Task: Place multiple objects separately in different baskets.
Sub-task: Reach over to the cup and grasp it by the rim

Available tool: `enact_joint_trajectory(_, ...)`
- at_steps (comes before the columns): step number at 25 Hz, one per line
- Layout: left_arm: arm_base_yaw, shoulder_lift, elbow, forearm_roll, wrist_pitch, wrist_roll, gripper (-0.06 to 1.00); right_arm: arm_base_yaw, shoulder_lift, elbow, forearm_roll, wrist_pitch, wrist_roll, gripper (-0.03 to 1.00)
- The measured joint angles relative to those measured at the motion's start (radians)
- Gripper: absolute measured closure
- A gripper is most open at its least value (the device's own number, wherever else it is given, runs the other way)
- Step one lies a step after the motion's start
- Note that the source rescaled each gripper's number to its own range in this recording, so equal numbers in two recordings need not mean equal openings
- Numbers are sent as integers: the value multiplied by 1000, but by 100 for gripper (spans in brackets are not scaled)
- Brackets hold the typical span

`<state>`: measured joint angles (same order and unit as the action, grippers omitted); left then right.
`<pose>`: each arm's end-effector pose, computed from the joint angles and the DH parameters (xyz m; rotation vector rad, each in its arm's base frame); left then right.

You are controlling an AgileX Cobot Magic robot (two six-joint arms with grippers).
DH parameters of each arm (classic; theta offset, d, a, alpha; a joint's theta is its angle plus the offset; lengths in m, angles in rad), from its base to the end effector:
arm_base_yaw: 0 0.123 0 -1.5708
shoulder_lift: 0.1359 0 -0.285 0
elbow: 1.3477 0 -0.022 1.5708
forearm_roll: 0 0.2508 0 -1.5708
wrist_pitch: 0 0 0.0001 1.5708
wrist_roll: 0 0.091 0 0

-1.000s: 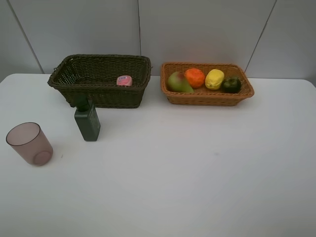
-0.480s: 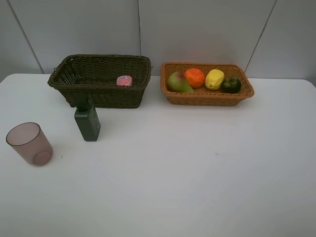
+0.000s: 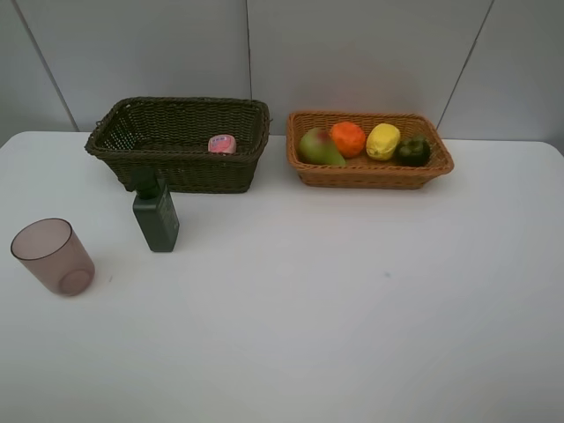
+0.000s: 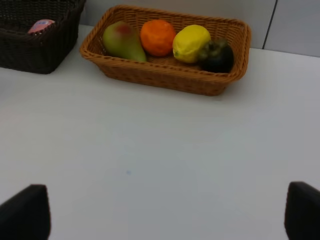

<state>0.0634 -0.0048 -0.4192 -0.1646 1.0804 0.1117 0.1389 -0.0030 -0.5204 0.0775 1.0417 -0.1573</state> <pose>0.0023 -0.0130 0.2540 0.0535 2.1286 -0.0975 -0.0079 0.0050 0.2847 -0.2989 1.9780 0.0802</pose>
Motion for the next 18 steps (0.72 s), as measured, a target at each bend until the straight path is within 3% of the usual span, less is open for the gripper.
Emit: enact_joint_trajectory(18,-10,0,0,3,0,0,-6,0,0,0,4,0,0,-2)
